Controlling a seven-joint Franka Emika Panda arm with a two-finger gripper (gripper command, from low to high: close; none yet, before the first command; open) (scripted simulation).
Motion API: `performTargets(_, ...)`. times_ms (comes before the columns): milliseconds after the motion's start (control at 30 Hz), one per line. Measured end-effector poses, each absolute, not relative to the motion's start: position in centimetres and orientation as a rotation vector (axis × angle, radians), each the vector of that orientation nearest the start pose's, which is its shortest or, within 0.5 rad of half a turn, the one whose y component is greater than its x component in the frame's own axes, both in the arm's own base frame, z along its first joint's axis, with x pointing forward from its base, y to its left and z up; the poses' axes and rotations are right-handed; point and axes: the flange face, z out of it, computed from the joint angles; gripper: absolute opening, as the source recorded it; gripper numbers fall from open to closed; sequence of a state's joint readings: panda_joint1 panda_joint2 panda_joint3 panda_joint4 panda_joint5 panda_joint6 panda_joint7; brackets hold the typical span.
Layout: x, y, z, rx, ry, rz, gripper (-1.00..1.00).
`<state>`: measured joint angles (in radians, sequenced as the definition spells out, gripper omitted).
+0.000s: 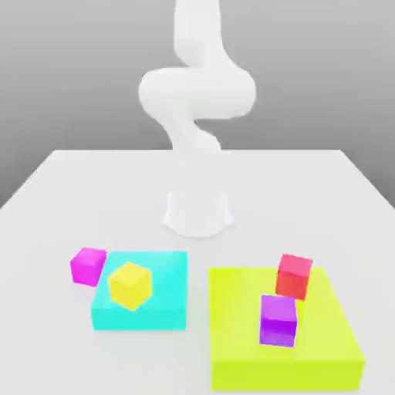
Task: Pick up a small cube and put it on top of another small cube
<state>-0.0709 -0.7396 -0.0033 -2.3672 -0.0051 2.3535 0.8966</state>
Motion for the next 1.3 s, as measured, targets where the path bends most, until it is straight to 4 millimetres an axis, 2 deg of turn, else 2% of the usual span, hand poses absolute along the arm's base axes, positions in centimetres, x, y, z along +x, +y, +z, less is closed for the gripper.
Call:
performTargets(67,38.9,-5.8,61.1,-2.323,1.475,-0.854,0.00)
performTargets(133,39.8,-8.8,56.2,-2.237,1.685,-0.767,0.00)
performTargets(200,39.8,-11.9,51.2,-2.131,1.890,-0.679,0.00)
performTargets(300,38.4,-16.1,43.7,-1.932,2.187,-0.542,0.00)
performTargets(367,36.5,-18.7,38.6,-1.768,2.378,-0.446,0.00)
performTargets(467,32.3,-21.5,31.5,-1.487,2.637,-0.299,0.00)
performTargets(567,27.4,-22.7,25.5,-1.183,2.848,-0.158,0.00)
performTargets(633,23.8,-22.8,22.0,-0.965,2.966,-0.063,0.00)
performTargets(667,22.7,-22.7,20.7,-0.891,3.001,-0.031,0.00)
performTargets(733,21.9,-22.7,18.9,-0.834,3.026,-0.008,0.00)
performTargets(933,21.5,-22.6,14.3,-0.816,3.035,-0.001,0.00)
performTargets(967,21.5,-22.6,13.6,-0.816,3.035,-0.001,-1.00)
performTargets(1167,21.5,-22.5,13.3,-0.815,3.034,-0.004,-1.00)
performTargets(1300,21.6,-22.7,15.3,-0.815,3.034,-0.003,-1.00)
